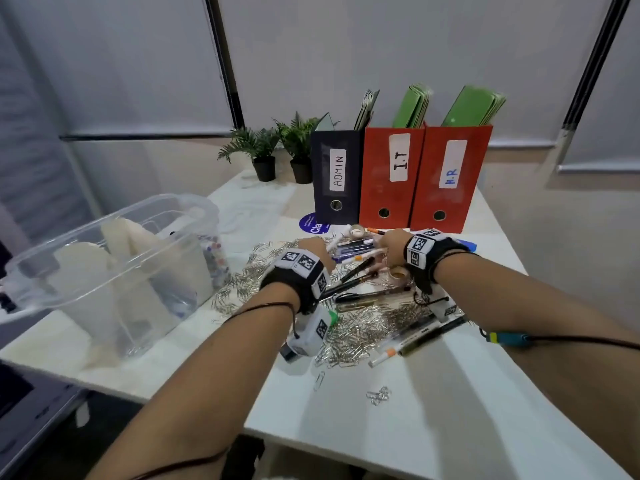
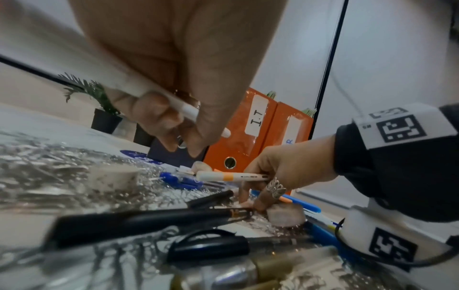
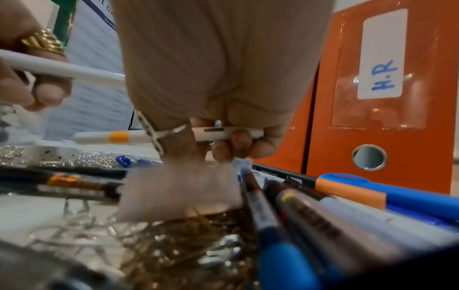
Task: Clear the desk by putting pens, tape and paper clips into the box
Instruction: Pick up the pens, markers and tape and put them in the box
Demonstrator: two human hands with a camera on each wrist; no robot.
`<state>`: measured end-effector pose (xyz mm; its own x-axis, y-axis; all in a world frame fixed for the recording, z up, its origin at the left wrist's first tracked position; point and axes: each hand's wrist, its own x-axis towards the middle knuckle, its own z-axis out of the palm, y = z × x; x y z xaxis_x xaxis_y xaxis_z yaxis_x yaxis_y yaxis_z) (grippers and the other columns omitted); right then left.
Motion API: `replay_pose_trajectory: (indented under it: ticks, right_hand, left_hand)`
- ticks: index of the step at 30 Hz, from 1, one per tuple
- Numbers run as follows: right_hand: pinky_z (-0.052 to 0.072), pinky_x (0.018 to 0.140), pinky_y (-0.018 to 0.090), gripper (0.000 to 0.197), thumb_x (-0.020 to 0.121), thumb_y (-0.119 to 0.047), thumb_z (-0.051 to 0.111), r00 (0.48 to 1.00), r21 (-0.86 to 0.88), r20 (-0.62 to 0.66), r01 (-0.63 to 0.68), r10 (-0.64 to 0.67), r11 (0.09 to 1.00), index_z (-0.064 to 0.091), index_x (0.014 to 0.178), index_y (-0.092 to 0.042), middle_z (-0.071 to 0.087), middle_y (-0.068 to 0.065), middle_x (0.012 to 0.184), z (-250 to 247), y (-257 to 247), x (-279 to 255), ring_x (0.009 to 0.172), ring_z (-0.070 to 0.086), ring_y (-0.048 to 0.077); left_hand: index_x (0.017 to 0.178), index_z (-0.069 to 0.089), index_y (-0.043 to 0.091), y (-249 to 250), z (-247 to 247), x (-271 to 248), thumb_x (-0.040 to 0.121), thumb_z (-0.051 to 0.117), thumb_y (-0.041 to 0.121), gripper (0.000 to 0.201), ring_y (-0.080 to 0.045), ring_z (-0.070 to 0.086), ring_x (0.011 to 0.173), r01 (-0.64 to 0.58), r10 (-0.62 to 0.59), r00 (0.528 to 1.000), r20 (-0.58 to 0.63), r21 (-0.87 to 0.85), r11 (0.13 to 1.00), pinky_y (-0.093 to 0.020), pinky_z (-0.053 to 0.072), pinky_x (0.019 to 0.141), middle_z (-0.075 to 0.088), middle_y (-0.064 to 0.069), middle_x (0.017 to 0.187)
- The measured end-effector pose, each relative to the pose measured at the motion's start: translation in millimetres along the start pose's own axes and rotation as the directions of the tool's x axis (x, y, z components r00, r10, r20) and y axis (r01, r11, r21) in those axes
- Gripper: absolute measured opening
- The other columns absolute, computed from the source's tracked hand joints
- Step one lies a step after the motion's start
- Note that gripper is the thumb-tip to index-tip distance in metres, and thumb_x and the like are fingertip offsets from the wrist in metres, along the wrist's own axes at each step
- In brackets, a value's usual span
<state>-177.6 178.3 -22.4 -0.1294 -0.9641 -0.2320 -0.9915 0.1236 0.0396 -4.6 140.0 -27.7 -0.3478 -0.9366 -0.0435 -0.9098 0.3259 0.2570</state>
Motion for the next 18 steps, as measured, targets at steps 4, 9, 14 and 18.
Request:
replay_pose_trajectory:
  ticks: [4,9,14,18]
  right_hand:
    - [0.045,0.074,0.03,0.026,0.085,-0.01,0.061,1.0,0.005,0.014,-0.009,0.009,1.0,0.062,0.11,-0.003,0.064,0.014,0.112,9.8,4.4,18.6,0.095,0.059,0.026]
    - [0.041,0.062,0.024,0.003,0.089,-0.011,0.052,0.988,-0.063,-0.043,0.148,-0.151,0.987,0.053,0.087,-0.009,0.055,0.011,0.087,15.0,17.2,32.2,0.076,0.054,0.023]
    - [0.04,0.074,0.029,0.027,0.093,-0.016,0.047,0.985,-0.034,-0.09,0.142,-0.144,0.989,0.055,0.119,-0.015,0.055,0.012,0.114,15.0,35.5,35.0,0.096,0.052,0.026]
    - [0.038,0.085,0.033,0.038,0.094,-0.011,0.044,0.978,-0.016,-0.133,0.162,-0.162,0.987,0.048,0.131,-0.017,0.055,0.009,0.121,3.9,40.8,27.6,0.113,0.048,0.028]
  left_hand:
    - [0.075,0.057,0.014,16.8,17.3,22.0,0.085,0.057,0.026,0.015,-0.02,0.059,0.068,-0.041,0.038,0.997,0.06,0.05,0.998,-0.03,0.053,0.066,0.06,-0.003,0.074]
    - [0.063,0.044,0.017,23.4,31.0,38.8,0.078,0.061,0.022,0.023,-0.023,0.055,0.064,-0.031,0.02,0.994,0.109,0.103,0.994,-0.029,0.052,0.065,0.06,-0.003,0.072]
    - [0.069,0.051,0.014,31.4,29.8,41.2,0.065,0.076,0.045,0.04,-0.018,0.053,0.059,-0.078,0.056,0.976,0.21,0.098,0.992,-0.027,0.045,0.057,0.05,0.002,0.06]
    - [0.061,0.045,0.017,31.3,28.0,40.7,0.067,0.079,0.038,0.041,-0.022,0.056,0.066,-0.089,0.064,0.974,0.215,0.106,0.99,-0.028,0.05,0.063,0.057,-0.003,0.069]
